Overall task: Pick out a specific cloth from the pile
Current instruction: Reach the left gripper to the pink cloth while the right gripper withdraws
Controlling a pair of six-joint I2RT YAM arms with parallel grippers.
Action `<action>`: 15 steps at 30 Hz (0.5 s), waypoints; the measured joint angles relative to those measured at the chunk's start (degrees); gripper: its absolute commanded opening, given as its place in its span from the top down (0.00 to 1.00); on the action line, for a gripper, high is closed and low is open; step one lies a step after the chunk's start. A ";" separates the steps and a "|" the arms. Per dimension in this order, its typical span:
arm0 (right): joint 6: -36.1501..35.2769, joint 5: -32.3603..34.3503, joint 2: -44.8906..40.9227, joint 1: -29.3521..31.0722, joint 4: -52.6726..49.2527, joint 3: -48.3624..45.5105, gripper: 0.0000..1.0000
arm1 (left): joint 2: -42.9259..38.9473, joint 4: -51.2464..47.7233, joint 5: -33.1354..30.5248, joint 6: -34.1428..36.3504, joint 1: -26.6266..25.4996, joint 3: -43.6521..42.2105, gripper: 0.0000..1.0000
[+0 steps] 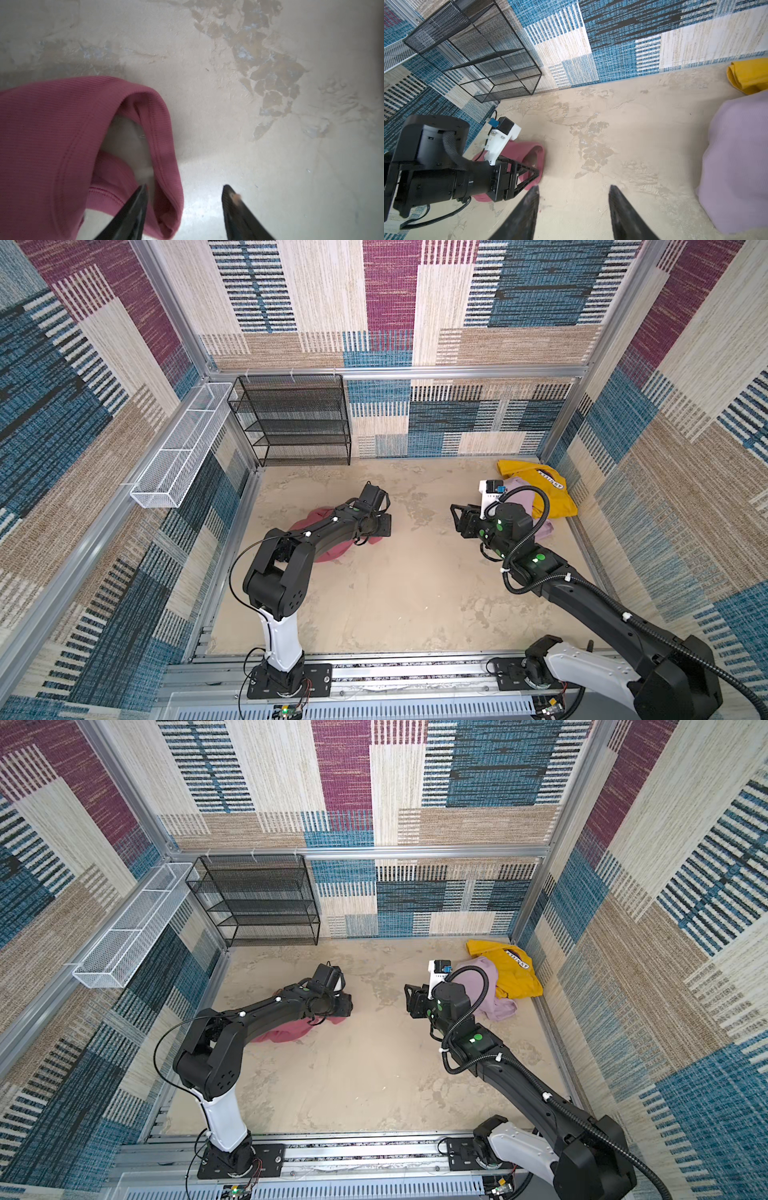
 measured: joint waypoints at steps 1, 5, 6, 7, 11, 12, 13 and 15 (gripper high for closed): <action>0.00 -0.39 -0.20 -0.28 0.04 -0.13 0.44 | 0.44 -0.20 -0.50 0.02 0.00 0.26 0.40; 0.00 -1.33 -0.39 -1.18 0.24 -0.26 0.43 | 2.05 -1.11 -3.21 0.20 -0.15 0.76 0.41; 0.00 -1.64 -0.35 -1.40 0.24 -0.33 0.43 | 2.51 -1.42 -3.45 0.35 -0.24 0.98 0.42; -0.02 -1.73 -0.26 -1.53 0.24 -0.35 0.43 | 2.97 -1.64 -3.87 0.37 -0.26 1.20 0.42; -0.04 -2.62 0.35 -2.19 0.72 -0.66 0.43 | 5.01 -2.80 -4.55 1.20 -0.55 2.45 0.42; -0.04 -2.69 0.48 -2.36 0.72 -0.68 0.44 | 5.40 -3.06 -4.63 1.31 -0.70 2.78 0.42; -0.04 -2.71 0.57 -2.47 0.87 -0.68 0.43 | 5.70 -3.17 -4.76 1.44 -0.81 3.10 0.43; -0.04 -3.10 0.61 -2.82 1.11 -0.68 0.43 | 6.47 -3.28 -4.98 1.70 -1.09 3.96 0.44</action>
